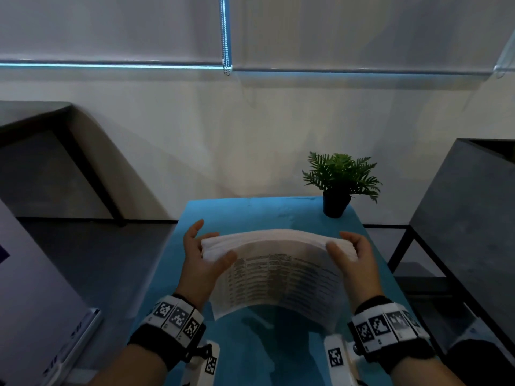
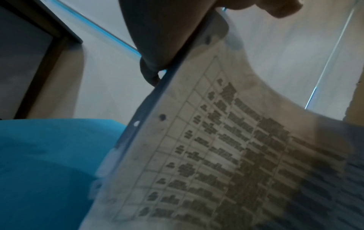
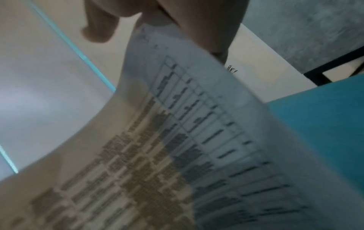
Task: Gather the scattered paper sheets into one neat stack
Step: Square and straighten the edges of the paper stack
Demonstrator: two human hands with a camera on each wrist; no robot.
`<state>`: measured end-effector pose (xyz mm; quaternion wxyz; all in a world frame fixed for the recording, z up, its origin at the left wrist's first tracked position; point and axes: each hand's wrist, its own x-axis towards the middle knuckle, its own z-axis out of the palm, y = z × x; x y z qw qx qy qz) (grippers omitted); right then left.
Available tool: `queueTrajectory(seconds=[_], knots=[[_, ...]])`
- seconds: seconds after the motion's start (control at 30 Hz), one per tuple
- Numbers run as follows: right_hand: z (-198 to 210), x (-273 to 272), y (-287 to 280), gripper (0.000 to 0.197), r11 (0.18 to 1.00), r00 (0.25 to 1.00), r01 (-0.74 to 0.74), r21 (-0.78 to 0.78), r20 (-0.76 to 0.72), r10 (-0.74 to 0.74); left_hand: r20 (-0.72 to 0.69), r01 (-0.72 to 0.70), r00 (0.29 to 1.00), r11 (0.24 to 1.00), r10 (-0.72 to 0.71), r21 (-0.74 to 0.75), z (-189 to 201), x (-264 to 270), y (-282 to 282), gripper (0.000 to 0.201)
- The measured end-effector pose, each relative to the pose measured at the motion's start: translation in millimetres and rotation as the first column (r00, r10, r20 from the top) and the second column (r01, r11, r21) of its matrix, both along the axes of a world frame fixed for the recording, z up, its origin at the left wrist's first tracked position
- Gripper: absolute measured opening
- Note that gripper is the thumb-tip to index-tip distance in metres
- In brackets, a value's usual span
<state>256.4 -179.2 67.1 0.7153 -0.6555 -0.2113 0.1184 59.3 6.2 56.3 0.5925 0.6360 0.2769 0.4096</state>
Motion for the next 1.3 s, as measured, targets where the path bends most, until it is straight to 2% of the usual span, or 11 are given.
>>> queueTrajectory(seconds=[0.1,0.23,0.3,0.43,0.53,0.57,0.67,0.83,1.13,1.23,1.3], knots=[[-24,2,-11,0.06,0.992,0.993,-0.116,-0.058,-0.029,0.115,-0.036,-0.006,0.999,0.998,0.004,-0.066,-18,-10,-6,0.09],[-31,-2,-8,0.026,0.989,0.985,-0.128,-0.074,-0.125,0.118,-0.045,-0.049,0.998,0.994,0.044,-0.098,-27,-4,-7,0.04],[-30,0,-7,0.026,0.992,0.982,-0.122,-0.008,-0.144,0.12,0.017,-0.044,0.999,0.993,0.046,-0.107,-20,-2,-6,0.029],[-40,3,-11,0.039,0.988,0.979,-0.151,0.009,-0.138,0.151,0.056,-0.01,0.998,0.995,0.015,-0.096,-20,-5,-2,0.055],[-46,1,-12,0.065,0.974,0.958,-0.224,0.01,-0.182,0.222,0.054,-0.033,0.998,0.991,0.04,-0.132,-23,-5,0,0.077],[-44,2,-13,0.074,0.974,0.956,-0.227,0.018,-0.188,0.226,0.069,-0.04,0.996,0.991,0.049,-0.129,-22,-6,0,0.076],[-38,7,-12,0.056,0.971,0.953,-0.225,0.077,-0.19,0.235,0.1,-0.015,0.995,0.994,0.025,-0.104,-21,-9,2,0.071],[-32,11,-8,0.073,0.962,0.948,-0.265,0.07,-0.164,0.274,0.12,0.081,0.99,0.994,-0.071,-0.079,-11,-4,-6,0.075],[-33,12,-11,0.076,0.963,0.945,-0.252,0.092,-0.189,0.265,0.046,0.01,0.999,0.999,-0.008,-0.037,-11,-5,-2,0.087],[-36,13,-12,0.096,0.971,0.958,-0.218,0.098,-0.171,0.232,0.059,-0.046,0.997,0.996,0.051,-0.078,-16,-7,2,0.076],[-33,7,-10,0.064,0.974,0.96,-0.217,0.069,-0.164,0.225,-0.023,-0.016,1.0,0.999,0.015,-0.05,-17,-5,-2,0.06]])
